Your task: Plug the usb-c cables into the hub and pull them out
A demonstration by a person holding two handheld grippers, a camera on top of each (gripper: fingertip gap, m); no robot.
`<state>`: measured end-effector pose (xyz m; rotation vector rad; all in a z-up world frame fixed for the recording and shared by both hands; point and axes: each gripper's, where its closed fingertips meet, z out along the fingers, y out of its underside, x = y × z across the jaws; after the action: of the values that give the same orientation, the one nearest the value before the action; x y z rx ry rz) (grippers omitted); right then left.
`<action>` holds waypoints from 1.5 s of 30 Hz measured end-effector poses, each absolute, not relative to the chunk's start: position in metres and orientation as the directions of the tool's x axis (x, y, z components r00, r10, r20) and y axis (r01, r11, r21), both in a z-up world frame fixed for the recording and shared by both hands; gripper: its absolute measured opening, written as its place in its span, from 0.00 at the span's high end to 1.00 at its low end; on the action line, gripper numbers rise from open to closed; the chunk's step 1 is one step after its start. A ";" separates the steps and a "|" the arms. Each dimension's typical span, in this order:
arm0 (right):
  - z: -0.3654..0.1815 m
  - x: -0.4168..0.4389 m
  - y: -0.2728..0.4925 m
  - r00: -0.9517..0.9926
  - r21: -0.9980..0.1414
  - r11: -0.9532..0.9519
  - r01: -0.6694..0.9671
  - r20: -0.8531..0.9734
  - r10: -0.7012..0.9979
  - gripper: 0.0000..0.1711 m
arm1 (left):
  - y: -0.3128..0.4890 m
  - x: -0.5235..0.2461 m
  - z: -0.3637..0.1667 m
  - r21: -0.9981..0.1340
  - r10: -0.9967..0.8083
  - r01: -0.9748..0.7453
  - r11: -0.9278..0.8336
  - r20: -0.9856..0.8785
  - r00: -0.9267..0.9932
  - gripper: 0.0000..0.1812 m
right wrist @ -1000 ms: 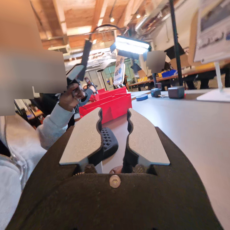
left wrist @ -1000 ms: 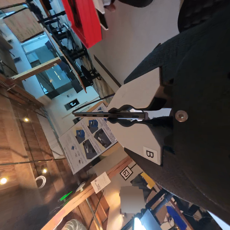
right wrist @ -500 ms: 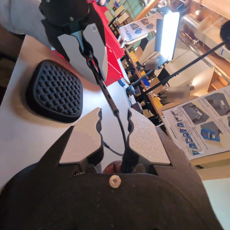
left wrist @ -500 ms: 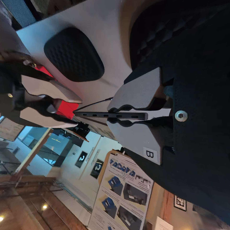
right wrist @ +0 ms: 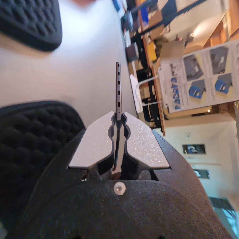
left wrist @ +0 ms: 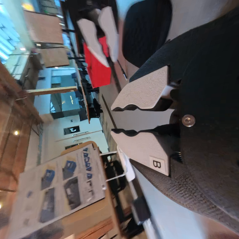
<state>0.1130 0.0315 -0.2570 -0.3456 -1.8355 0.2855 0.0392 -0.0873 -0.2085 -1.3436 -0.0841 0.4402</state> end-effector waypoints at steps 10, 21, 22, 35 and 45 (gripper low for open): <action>-0.306 0.126 0.032 -0.411 -0.459 0.864 0.208 0.760 0.503 0.88 | -0.108 0.015 -0.203 -0.920 0.295 0.017 0.390 0.143 0.945 0.86; -0.181 0.125 -0.038 -0.541 -0.927 -0.133 -0.350 0.084 0.837 0.70 | -0.105 0.019 -0.203 -0.925 0.288 -0.006 0.379 0.112 0.951 0.86; -0.182 0.123 -0.034 -0.533 -0.909 -0.200 -0.366 0.029 0.845 0.71 | -0.106 0.021 -0.202 -0.924 0.286 -0.014 0.381 0.103 0.953 0.86; -0.195 0.122 -0.041 -0.468 -0.898 -0.132 -0.420 0.090 0.879 0.78 | -0.274 -0.047 -0.161 -0.956 0.514 -0.006 -0.293 -0.163 0.842 0.80; -0.199 0.120 -0.050 -0.461 -0.908 -0.065 -0.413 0.147 0.875 0.78 | -0.426 -0.127 -0.291 -0.215 0.403 0.342 -0.915 -0.431 0.807 0.87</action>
<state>0.1202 -0.0500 -0.1993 -0.5662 -1.2304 1.7000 -0.1273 -0.4258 -0.2910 -2.8645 -0.5932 0.7263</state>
